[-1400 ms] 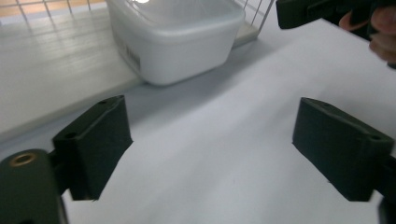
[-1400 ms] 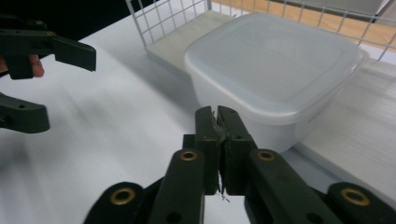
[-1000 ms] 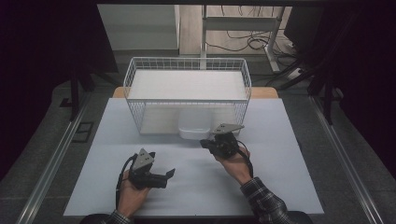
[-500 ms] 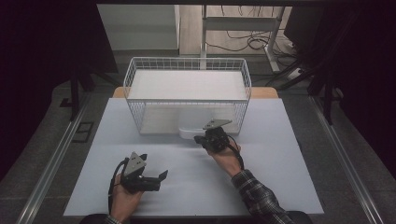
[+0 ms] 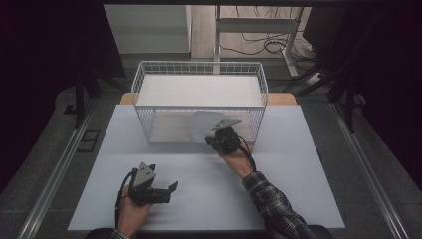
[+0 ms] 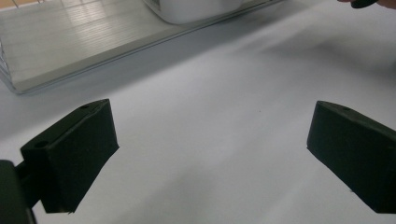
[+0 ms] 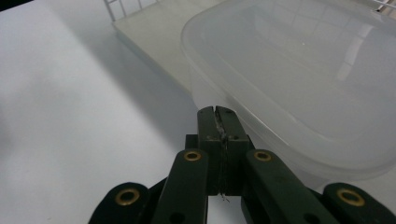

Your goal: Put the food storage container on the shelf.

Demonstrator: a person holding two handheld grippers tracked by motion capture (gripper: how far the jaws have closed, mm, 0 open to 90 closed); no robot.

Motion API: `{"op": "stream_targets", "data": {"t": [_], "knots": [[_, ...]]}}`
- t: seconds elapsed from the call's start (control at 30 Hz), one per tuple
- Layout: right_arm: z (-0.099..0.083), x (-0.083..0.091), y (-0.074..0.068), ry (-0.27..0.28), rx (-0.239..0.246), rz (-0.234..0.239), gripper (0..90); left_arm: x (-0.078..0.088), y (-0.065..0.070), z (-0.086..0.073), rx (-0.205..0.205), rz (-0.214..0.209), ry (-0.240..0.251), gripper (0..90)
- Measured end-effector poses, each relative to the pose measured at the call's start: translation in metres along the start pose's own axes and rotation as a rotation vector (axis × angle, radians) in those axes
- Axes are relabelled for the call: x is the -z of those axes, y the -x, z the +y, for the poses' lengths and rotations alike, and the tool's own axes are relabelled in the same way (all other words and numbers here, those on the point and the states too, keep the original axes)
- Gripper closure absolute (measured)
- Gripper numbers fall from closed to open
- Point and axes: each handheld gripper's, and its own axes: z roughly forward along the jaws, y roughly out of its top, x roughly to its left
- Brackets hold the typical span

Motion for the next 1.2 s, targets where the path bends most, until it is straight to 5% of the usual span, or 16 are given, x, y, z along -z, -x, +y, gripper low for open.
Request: {"op": "stream_targets", "data": {"t": [0.53,0.9,1.2], "knots": [[0.009,-0.011,0.019,-0.017,-0.03,-0.04,88.9,0.0,-0.002,0.0,0.031,-0.019,0.005,1.3],[0.012,-0.013,0.018,-0.013,-0.034,-0.035,88.7,0.0,-0.002,0.0,0.032,-0.027,0.003,1.7],[0.013,-0.001,0.008,-0.01,-0.012,-0.008,73.5,-0.001,-0.004,0.0,0.05,-0.065,-0.011,3.4]]}}
